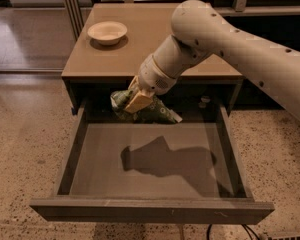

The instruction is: Pick green jalapeno chip bag from top drawer and place on counter

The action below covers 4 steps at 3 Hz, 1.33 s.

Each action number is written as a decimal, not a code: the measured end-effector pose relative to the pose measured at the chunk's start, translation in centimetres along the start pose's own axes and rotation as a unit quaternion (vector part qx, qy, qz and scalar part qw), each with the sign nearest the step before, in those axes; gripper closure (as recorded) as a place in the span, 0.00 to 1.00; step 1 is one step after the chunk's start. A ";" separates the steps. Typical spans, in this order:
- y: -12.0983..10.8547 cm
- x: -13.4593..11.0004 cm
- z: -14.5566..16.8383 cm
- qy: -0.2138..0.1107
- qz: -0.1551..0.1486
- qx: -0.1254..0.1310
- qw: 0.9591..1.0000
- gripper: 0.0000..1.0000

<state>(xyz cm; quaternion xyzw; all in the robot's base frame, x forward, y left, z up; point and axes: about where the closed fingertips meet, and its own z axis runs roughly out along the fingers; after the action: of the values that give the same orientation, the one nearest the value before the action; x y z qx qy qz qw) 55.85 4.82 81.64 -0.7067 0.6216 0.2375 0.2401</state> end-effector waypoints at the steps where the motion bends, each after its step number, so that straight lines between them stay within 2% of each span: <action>1: -2.1 -1.2 -3.3 -0.020 -0.007 0.014 1.000 1.00; 2: -4.1 -3.4 -5.9 -0.014 -0.026 0.024 0.999 1.00; 3: -6.5 -5.7 -7.4 0.006 -0.044 0.030 0.999 1.00; 4: -9.4 -6.9 -7.9 0.033 -0.059 0.047 0.997 1.00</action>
Offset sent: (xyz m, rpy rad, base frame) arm 0.0641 -0.0035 0.1152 0.0221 -0.1235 0.0326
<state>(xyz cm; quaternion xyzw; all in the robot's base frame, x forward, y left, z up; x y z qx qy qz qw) 64.68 6.10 92.55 -0.7378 0.5969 0.1700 0.2655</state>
